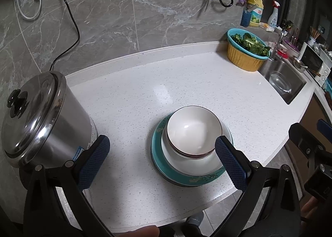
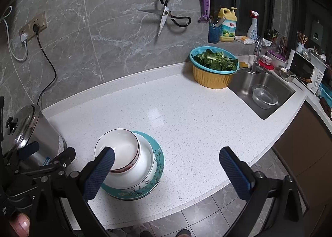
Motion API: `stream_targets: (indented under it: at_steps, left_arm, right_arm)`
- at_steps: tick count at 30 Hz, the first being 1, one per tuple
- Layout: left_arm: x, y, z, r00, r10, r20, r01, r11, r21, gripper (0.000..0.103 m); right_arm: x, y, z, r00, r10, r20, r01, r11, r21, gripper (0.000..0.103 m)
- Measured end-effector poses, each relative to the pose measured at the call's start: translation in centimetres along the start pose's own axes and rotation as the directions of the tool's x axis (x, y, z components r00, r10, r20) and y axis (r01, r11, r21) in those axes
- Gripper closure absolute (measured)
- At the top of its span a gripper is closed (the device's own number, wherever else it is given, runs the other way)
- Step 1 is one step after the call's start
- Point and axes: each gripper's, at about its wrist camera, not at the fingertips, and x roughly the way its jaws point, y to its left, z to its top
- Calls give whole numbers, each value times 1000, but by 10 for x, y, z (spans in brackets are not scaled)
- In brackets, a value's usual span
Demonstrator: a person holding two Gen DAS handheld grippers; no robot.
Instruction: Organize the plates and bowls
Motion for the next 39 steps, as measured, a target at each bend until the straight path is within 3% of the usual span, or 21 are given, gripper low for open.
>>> stream_targets:
  at_steps: [39]
  left_arm:
    - [-3, -4, -5, 1000, -6, -6, 6, 1000, -1, 0]
  right_arm:
    - [-1, 0, -1, 1000, -3, 0, 3, 1000, 0, 0]
